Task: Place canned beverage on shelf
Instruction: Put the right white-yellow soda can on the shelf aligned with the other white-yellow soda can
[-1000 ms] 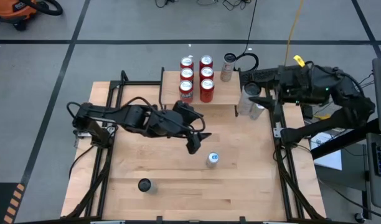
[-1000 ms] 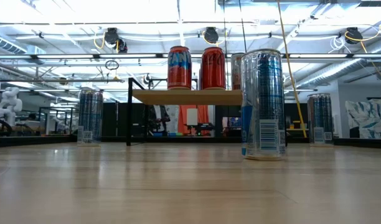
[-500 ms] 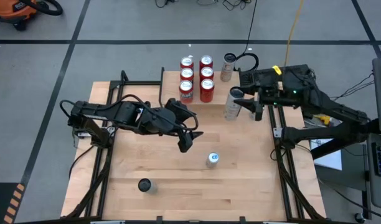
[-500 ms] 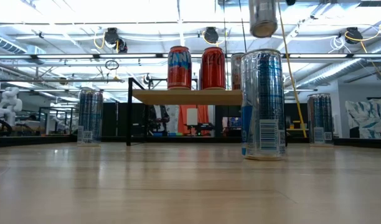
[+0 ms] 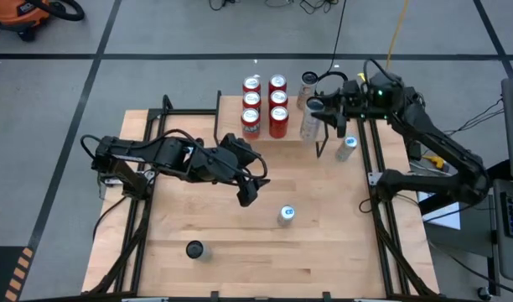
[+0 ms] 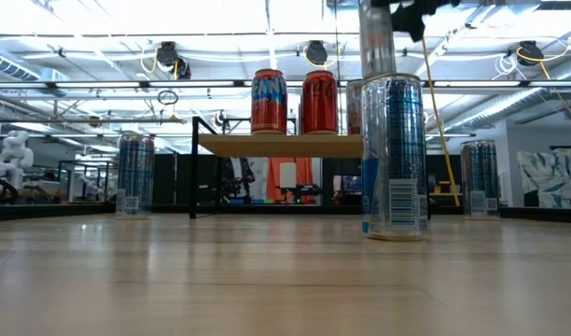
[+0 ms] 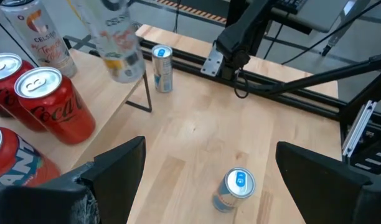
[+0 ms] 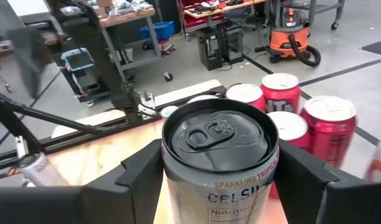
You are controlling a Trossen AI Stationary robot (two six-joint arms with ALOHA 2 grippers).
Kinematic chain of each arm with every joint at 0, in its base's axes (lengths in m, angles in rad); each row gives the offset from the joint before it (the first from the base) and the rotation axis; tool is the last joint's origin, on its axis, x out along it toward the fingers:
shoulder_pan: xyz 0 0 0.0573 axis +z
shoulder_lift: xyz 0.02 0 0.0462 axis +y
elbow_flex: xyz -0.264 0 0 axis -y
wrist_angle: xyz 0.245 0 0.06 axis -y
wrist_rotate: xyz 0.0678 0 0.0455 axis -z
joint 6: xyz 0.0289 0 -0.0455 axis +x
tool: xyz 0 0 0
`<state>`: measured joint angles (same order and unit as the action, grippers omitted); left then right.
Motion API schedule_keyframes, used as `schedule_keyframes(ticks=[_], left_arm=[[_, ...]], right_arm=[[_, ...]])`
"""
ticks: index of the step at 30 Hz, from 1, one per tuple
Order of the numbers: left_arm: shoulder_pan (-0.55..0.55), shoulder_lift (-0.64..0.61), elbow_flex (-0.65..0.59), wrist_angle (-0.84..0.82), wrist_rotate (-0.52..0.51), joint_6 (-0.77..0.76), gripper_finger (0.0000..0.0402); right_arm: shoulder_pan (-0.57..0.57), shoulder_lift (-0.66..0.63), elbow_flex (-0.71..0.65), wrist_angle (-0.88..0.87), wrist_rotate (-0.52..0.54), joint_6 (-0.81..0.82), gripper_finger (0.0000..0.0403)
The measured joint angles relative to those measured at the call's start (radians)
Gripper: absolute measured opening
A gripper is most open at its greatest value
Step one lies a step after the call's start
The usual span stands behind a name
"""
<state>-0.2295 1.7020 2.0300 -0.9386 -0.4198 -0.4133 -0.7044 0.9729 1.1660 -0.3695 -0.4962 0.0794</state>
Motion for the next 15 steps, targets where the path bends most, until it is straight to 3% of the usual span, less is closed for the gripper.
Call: schedule_keyframes(ticks=[8,15], left_arm=[[0.000,0.000,0.000,0.000,0.027,0.000,0.0361],[-0.002,0.000,0.000,0.001,0.044,-0.049,0.0361]], right_arm=[[-0.139,0.111,0.000,0.051,-0.145,-0.039,0.0228],[-0.176,0.131,0.000,0.124,-0.323,0.077,0.0228]])
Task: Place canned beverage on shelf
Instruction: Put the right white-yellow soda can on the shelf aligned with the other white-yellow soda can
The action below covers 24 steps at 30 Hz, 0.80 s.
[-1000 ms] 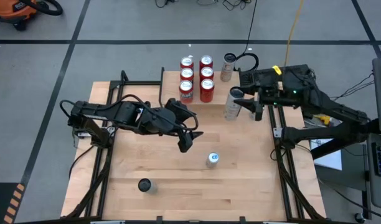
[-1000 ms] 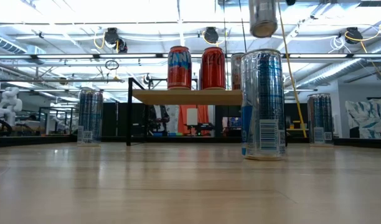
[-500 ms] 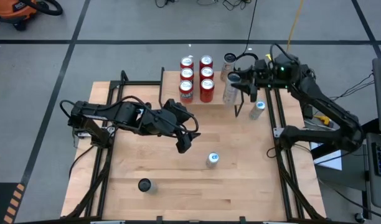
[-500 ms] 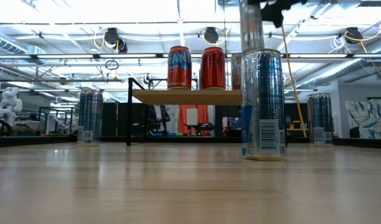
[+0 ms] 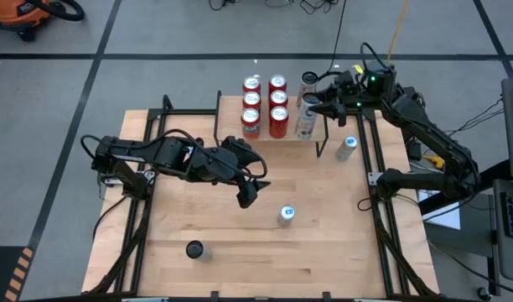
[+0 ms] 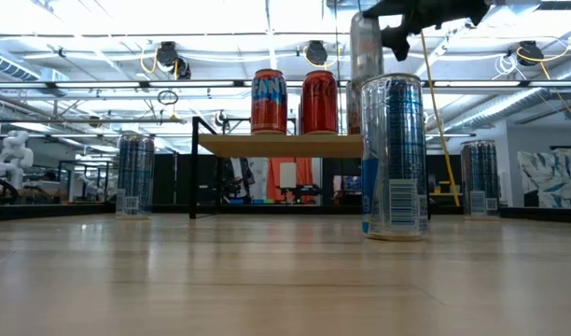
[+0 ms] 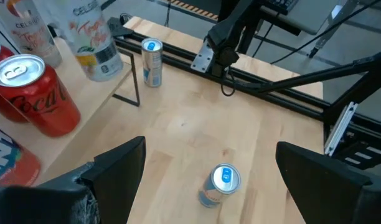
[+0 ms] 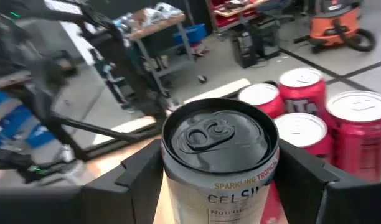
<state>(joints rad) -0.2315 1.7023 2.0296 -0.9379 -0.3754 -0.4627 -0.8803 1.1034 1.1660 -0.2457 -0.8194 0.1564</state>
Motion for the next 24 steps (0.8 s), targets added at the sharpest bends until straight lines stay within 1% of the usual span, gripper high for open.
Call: schedule_keyframes(ticks=[2,5,10,13,16,18,20,24], left_arm=[[-0.001,0.000,0.000,0.001,0.004,-0.007,0.0361],[-0.007,0.000,0.000,0.001,0.005,-0.029,0.0361],[-0.020,0.000,0.000,0.002,0.005,-0.056,0.0361],[-0.029,0.000,0.000,0.002,0.004,-0.056,0.0361],[-0.031,0.000,0.000,0.003,0.001,-0.056,0.0361],[-0.031,0.000,0.000,0.003,-0.001,-0.055,0.0361],[-0.026,0.000,0.000,0.004,-0.001,-0.050,0.0361],[-0.016,0.000,0.000,0.004,-0.004,-0.048,0.0361]], right_arm=[[-0.016,-0.016,0.000,-0.011,-0.028,0.012,0.0228],[-0.036,-0.052,-0.014,-0.018,-0.024,0.011,0.0228],[-0.058,-0.172,-0.140,0.007,-0.022,0.033,0.0228],[-0.059,-0.242,-0.250,0.109,-0.020,0.086,0.0228],[-0.059,-0.278,-0.317,0.247,-0.011,0.129,0.0228],[-0.059,-0.282,-0.334,0.280,0.023,0.105,0.0228],[-0.059,-0.269,-0.335,0.288,0.060,0.046,0.0228],[-0.059,-0.224,-0.324,0.307,0.093,-0.057,0.0228]])
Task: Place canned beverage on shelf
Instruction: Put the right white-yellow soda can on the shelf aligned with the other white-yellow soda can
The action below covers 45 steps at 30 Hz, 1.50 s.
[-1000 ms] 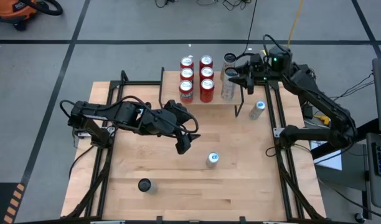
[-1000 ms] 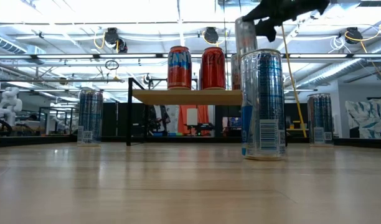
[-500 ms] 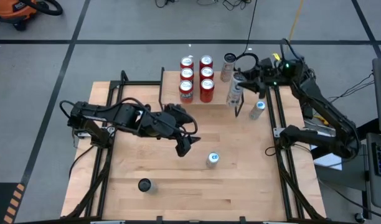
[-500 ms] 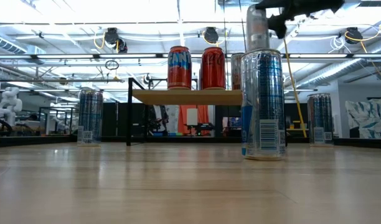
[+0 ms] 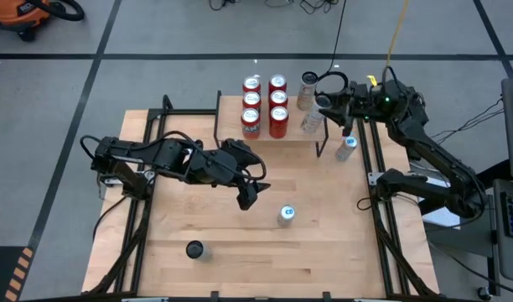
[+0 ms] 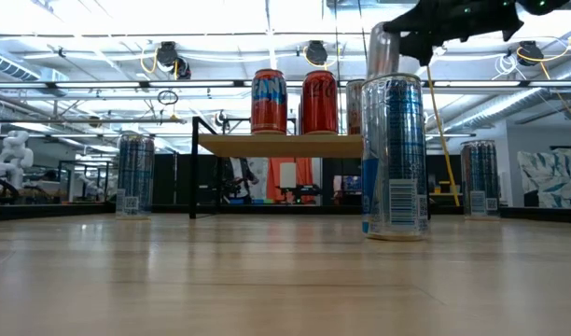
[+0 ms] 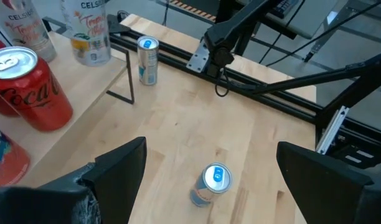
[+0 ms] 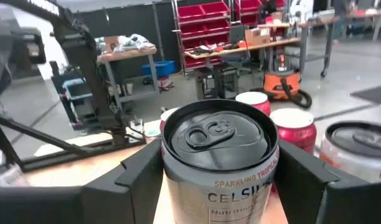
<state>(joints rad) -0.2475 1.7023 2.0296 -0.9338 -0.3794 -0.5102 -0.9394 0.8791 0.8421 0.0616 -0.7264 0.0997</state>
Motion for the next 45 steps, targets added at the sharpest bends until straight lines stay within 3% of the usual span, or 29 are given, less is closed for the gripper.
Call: schedule_keyframes(ticks=[19,45], left_arm=[[0.010,0.000,0.000,0.001,-0.031,0.043,0.0361],[0.019,0.000,0.000,-0.001,-0.021,0.072,0.0361]], right_arm=[[0.000,0.184,0.001,0.082,-0.002,-0.221,0.0228],[-0.043,0.228,0.003,0.067,0.019,-0.207,0.0228]])
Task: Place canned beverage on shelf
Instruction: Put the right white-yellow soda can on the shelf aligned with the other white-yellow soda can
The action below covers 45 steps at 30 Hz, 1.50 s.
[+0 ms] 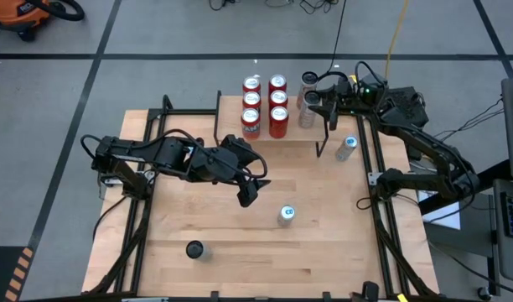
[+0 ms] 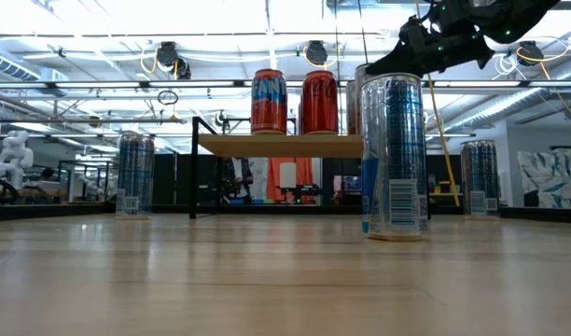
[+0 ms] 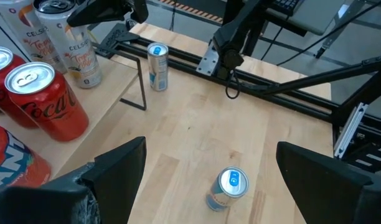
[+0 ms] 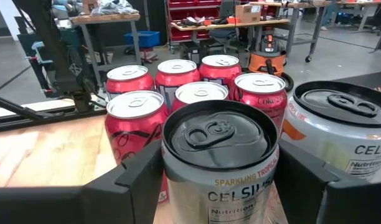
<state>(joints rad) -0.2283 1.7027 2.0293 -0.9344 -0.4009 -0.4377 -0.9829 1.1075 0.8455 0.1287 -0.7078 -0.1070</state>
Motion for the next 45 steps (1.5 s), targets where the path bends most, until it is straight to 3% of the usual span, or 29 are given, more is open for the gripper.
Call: schedule_keyframes(ticks=[13,25,45], left_arm=[[0.000,0.000,0.000,0.000,0.004,0.000,0.0361],[0.000,0.000,0.000,-0.001,0.004,-0.002,0.0361],[-0.001,0.000,0.000,-0.003,0.004,-0.003,0.0361]], right_arm=[[0.000,0.006,0.001,0.002,0.000,-0.002,0.0231],[0.000,-0.001,-0.001,0.000,0.002,0.004,0.0308],[-0.026,-0.157,-0.001,-0.222,0.053,0.084,0.0311]])
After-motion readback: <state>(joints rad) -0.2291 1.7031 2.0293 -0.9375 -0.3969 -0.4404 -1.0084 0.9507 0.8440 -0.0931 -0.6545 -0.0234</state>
